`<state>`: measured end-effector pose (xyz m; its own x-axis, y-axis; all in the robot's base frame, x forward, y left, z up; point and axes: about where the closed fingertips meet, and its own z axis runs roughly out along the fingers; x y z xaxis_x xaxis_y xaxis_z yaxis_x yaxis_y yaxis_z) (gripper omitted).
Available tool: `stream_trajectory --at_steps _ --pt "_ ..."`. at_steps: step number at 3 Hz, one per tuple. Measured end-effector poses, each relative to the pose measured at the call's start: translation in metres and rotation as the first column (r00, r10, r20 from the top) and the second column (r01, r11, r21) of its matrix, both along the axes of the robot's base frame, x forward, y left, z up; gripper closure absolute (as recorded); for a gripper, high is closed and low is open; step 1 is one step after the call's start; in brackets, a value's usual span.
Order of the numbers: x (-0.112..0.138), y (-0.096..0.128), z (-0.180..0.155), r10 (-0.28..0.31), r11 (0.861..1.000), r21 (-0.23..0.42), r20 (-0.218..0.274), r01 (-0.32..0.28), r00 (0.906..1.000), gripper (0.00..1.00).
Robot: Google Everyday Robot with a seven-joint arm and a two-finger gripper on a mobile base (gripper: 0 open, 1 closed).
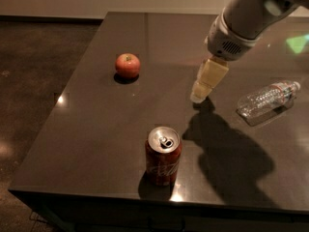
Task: Move apple near coke can
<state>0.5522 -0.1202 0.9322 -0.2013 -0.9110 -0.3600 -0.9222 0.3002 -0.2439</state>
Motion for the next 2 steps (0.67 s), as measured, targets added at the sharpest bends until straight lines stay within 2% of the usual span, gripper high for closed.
stream_trajectory --at_steps 2 --pt "0.046 0.027 -0.021 -0.067 0.998 0.019 0.0 0.067 0.9978 0.0"
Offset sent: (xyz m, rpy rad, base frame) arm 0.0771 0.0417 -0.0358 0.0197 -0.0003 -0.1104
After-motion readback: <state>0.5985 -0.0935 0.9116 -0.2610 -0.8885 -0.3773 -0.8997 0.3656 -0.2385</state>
